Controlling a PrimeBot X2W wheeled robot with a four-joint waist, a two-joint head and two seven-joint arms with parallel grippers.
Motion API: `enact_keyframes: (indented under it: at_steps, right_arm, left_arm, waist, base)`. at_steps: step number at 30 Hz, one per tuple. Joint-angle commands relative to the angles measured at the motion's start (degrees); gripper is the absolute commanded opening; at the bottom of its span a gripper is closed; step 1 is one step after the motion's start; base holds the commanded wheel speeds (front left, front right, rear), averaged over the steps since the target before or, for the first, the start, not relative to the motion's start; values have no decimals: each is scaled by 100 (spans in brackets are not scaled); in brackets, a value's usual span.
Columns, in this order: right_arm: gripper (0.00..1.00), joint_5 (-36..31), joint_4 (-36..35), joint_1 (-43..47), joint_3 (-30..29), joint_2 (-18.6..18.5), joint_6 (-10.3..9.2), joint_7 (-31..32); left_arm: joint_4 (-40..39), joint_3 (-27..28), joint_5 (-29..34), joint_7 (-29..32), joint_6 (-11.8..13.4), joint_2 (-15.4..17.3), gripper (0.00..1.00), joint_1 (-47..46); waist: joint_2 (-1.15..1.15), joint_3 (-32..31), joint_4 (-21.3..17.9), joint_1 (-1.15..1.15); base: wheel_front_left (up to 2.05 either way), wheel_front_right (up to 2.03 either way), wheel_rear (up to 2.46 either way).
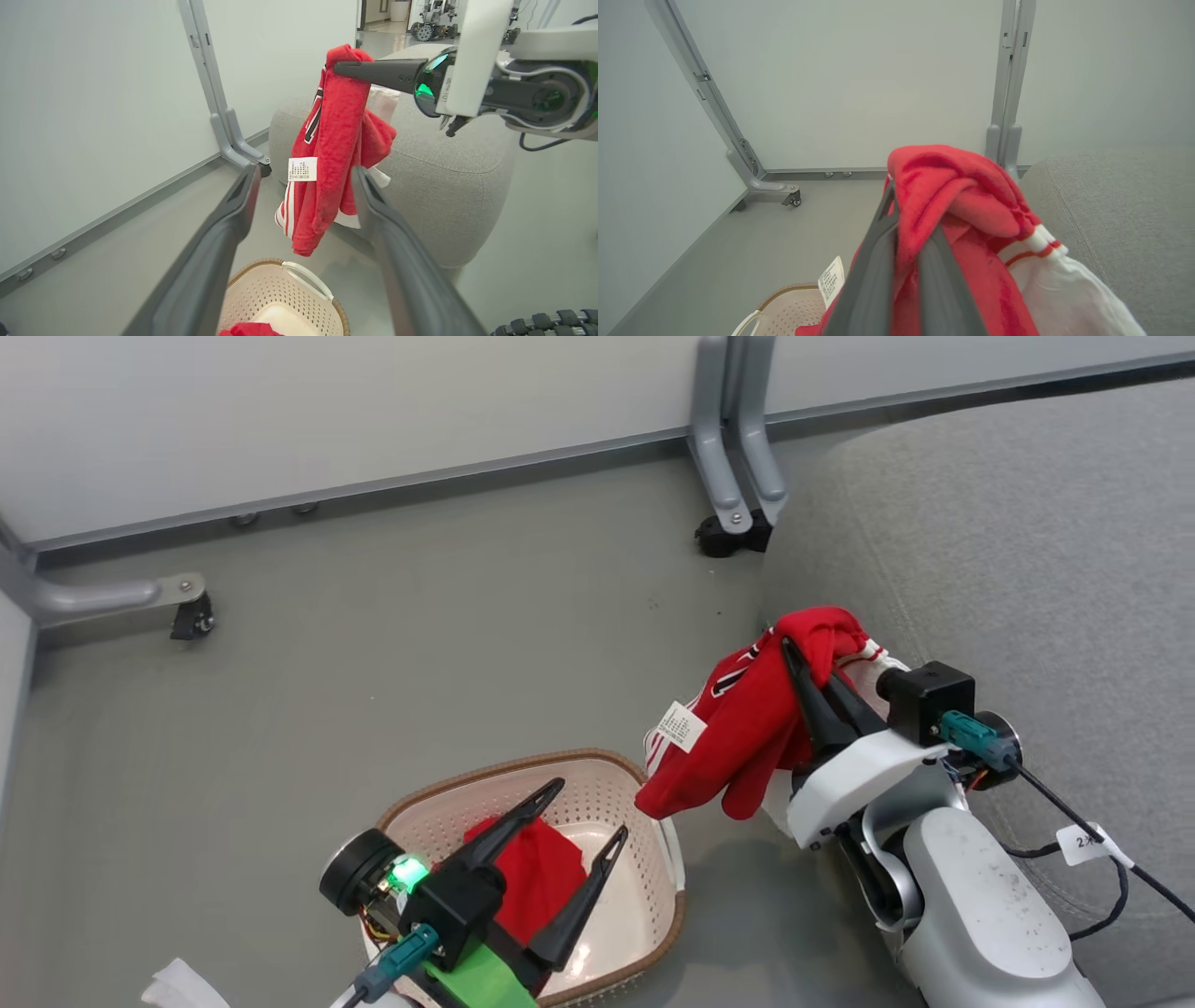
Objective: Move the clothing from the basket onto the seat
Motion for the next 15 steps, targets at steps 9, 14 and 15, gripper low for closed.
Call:
enact_keyframes:
  at_steps: [9,14,15]
  right_arm:
    - [0,-123,-285,88,-368,-5,0,120]
    - [0,-162,-450,-184,-679,-4,0,70]
    - [0,-176,-471,-258,-748,-10,0,65]
  left_arm:
    - [-106,-77,-35,51,53,82,100,-4]
    - [-291,-15,17,89,77,200,100,-188]
    - [-343,-6,21,110,71,221,100,-224]
  waist:
    - [0,200,-1089,0]
    - [0,546,-1474,0]
    - [0,638,-1523,0]
  base:
    - [0,0,0]
    - [0,0,0]
    - [0,0,0]
